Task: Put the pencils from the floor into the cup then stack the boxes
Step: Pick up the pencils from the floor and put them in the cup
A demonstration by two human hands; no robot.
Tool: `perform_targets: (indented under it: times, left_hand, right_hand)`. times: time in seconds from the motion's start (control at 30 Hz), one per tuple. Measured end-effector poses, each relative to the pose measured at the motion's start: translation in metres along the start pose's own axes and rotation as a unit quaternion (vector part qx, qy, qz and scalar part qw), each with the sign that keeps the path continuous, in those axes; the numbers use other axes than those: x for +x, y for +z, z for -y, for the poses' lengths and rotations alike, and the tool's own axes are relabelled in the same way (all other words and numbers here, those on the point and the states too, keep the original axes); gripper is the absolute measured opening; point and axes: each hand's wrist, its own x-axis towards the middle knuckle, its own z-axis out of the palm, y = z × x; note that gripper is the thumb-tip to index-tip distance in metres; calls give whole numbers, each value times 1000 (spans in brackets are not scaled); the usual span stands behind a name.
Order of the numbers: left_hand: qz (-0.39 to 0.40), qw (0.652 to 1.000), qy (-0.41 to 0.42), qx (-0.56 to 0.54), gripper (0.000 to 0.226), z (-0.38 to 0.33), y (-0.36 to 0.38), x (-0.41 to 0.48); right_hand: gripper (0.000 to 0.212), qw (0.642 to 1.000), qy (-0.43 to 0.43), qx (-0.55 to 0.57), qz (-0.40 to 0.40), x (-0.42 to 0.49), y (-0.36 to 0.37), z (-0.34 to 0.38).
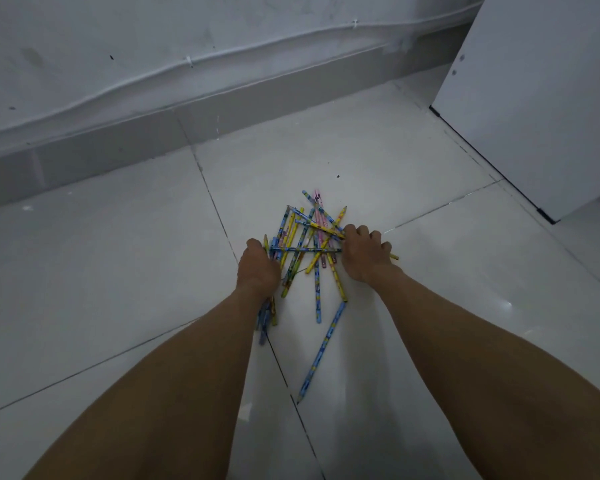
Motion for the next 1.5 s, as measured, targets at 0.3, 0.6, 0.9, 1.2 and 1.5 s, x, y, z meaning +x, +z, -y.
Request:
perform_targets:
  times: [0.3,0.6,0.9,1.2,1.5]
  left_hand:
    - [11,999,23,-42,52,-7,10,-6]
    - [43,995,0,95,58,-5,16,-20]
    - [35,983,-1,182,69,-12,28,-16]
    - [-1,971,-2,237,46,-7,41,-12]
    - [-15,952,26,305,27,-10,43,-15]
  right_hand:
    - [79,997,-58,-13,43,-15,2,12]
    - [100,995,17,58,83,-18,-2,40]
    - [68,983,97,143,55,-9,1,61]
    - [59,972,125,194,42,-8,3,61]
    - [54,974,108,195,43,-6,4,67]
